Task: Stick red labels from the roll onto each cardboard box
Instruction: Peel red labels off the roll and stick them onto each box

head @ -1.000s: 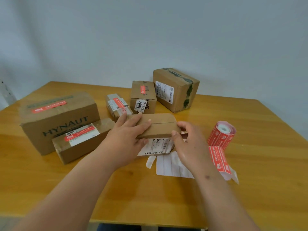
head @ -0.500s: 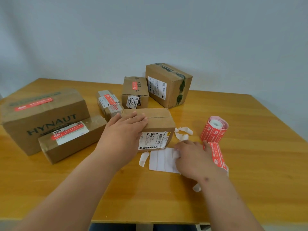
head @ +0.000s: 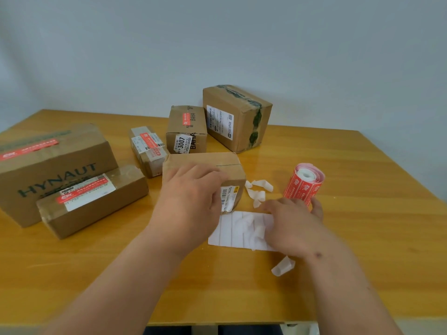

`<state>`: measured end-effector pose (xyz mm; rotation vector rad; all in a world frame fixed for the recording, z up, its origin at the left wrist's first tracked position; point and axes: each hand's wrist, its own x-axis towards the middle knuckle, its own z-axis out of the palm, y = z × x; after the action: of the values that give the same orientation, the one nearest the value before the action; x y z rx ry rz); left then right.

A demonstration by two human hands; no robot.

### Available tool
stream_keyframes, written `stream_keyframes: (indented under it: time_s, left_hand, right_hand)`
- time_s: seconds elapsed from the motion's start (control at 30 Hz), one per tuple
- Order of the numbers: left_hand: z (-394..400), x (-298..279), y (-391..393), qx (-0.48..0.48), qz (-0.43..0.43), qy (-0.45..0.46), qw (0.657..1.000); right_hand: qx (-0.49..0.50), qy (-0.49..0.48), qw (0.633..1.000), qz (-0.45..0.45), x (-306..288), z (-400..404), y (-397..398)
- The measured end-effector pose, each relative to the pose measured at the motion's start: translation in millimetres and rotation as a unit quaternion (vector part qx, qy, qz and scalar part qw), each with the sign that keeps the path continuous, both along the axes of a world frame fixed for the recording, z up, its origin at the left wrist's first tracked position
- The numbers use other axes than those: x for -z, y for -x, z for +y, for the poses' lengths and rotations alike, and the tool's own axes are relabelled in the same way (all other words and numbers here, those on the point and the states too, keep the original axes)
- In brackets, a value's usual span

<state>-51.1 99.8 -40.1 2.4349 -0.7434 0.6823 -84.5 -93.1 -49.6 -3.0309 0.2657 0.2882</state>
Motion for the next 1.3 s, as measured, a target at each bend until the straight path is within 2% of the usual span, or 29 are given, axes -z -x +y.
stream_keyframes:
  time_s: [0.23, 0.43, 0.63, 0.7, 0.8, 0.87, 0.97, 1.17, 1.3]
  left_hand:
    - [-27.9, 17.7, 21.1, 0.074, 0.032, 0.044, 0.996]
    - [-44.3, 29.8, 34.4, 0.047, 0.219, 0.097, 0.97]
    - [-51.7, 31.0, 33.5, 0.046, 0.32, 0.17, 0.931]
    - [-52.6, 27.8, 33.2, 0.052, 0.364, 0.195, 0.909]
    - [-50.4, 23.7, 34.0, 0.078, 0.45, 0.28, 0.845]
    - [-47.7, 21.2, 35.1, 0.085, 0.477, 0.332, 0.81]
    - [-44.5, 19.7, 34.3, 0.088, 0.491, 0.379, 0.779]
    - [-37.9, 9.6, 30.4, 0.088, 0.47, 0.372, 0.795]
    - [-33.1, 1.1, 30.9, 0.091, 0.459, 0.352, 0.811]
  right_hand:
    - [-0.027, -0.046, 0.997, -0.057, -3.3, -9.2, 6.0]
    - [-0.031, -0.148, 0.98, -0.13, 2.8, -20.4, 5.5]
    - [-0.057, -0.285, 0.927, -0.238, -14.2, -12.3, 7.4]
    - [-0.062, -0.339, 0.906, -0.246, -19.6, -8.1, 9.1]
    - [-0.069, -0.396, 0.883, -0.243, -23.7, -3.1, 12.2]
    - [-0.073, -0.416, 0.875, -0.235, -24.9, -0.3, 13.4]
    - [-0.072, -0.422, 0.875, -0.227, -24.5, -0.1, 14.0]
    - [-0.079, -0.322, 0.925, -0.187, -27.0, -9.5, 14.5]
    - [-0.087, -0.303, 0.934, -0.17, -30.5, -9.5, 13.4]
